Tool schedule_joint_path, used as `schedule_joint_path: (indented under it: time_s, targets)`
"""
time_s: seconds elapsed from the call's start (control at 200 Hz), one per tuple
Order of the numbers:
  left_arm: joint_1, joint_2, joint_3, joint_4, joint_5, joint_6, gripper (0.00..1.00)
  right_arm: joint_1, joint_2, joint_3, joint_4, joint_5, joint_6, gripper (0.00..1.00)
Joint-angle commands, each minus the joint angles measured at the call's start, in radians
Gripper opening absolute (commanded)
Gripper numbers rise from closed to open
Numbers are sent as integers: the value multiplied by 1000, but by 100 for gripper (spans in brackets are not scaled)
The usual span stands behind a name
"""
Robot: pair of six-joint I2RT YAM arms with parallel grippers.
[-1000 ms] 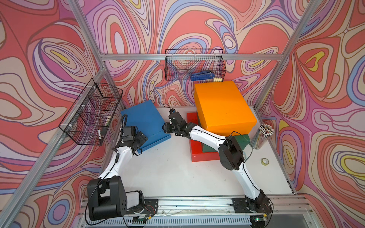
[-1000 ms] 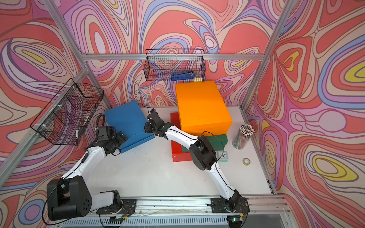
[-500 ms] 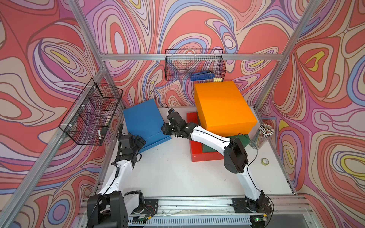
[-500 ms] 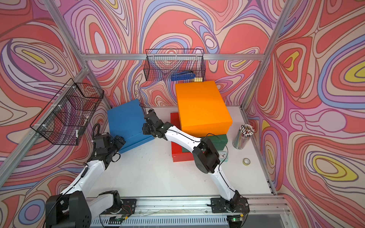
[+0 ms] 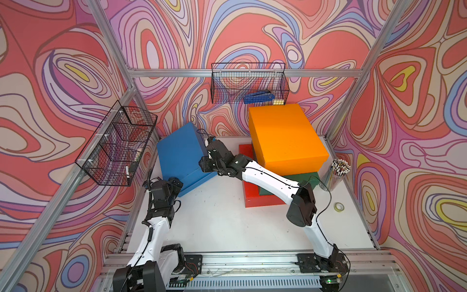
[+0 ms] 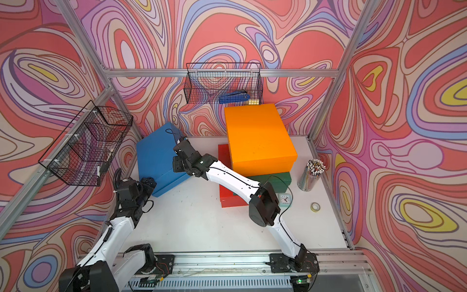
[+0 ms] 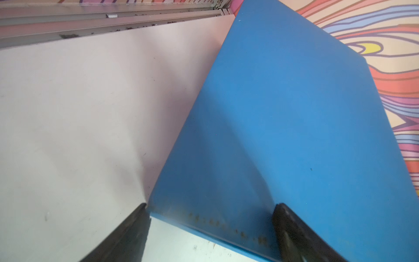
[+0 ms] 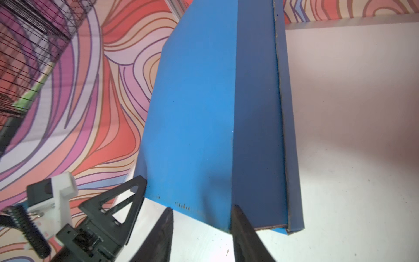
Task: Stack the shoeboxes
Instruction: Adjust the shoebox at the corner of the board.
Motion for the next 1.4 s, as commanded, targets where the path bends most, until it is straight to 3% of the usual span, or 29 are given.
schedule_joint_path:
  time_s: [0.0,0.21,0.451,0.696,0.856,0.972,1.102,1.257,1.392]
  targets:
    - [-90,-18,-92,-444,394,80,87,185,-2,84,156,-331,-1,43]
    - [-92,-195,-135,-577,360,88,88,212,6,95,153,-338,1,43]
    - [-91,-202,-124,-593,355,84,88,227,-16,82,129,-323,-19,43]
    - [-91,-244,64,-761,333,117,89,217,-155,83,17,-129,-203,43]
    - [-91,-261,255,-873,344,115,91,159,-299,-53,56,-6,-269,45]
    - [-91,-270,402,-933,325,116,94,72,-313,-90,53,-37,-247,47]
    - [-91,-229,537,-964,283,140,97,-14,-254,-83,44,-120,-217,64]
    - [-91,-141,581,-905,263,146,99,-53,-157,-52,37,-189,-195,69]
    - [-91,-77,591,-852,248,144,99,-55,-92,-17,28,-169,-191,72]
